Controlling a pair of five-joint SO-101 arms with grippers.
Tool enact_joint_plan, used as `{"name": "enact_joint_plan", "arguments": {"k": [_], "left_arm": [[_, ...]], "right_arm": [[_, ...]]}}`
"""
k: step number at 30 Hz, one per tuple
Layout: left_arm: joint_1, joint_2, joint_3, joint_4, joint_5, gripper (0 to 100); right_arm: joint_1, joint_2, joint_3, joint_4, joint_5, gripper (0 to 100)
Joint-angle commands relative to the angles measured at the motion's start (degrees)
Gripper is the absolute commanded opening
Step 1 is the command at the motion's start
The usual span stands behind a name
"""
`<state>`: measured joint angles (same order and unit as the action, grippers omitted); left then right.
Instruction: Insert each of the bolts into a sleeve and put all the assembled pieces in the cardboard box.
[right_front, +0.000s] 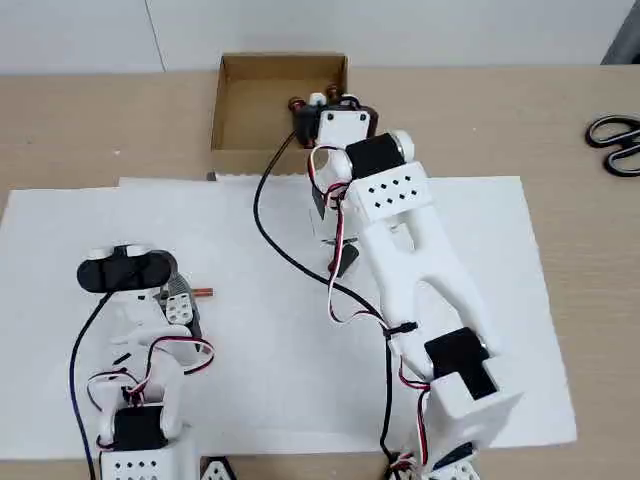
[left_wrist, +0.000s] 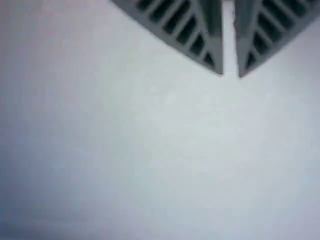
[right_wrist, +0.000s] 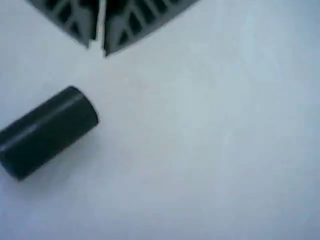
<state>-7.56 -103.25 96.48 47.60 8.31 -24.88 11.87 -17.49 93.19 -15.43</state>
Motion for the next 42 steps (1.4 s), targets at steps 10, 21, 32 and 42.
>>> {"name": "enact_joint_plan", "arguments": {"k": [10, 21, 32, 42], "left_arm": [[-0.2, -0.2, -0.2, -1.3, -0.4, 1], [-0.1, -0.2, -0.2, -1.3, -0.4, 1], [-0.1, -0.2, -0.2, -1.3, -0.4, 1], [-0.1, -0.1, -0.2, -1.3, -0.4, 1]], "right_arm": [[1.5, 8.4, -2.9, -2.0, -27.9, 0.9], [1.6, 15.1, -8.9, -2.2, -28.0, 15.4], [1.5, 20.1, -9.1, -2.3, -30.0, 15.4], [1.4, 24.2, -9.2, -2.4, -31.8, 15.1]]}}
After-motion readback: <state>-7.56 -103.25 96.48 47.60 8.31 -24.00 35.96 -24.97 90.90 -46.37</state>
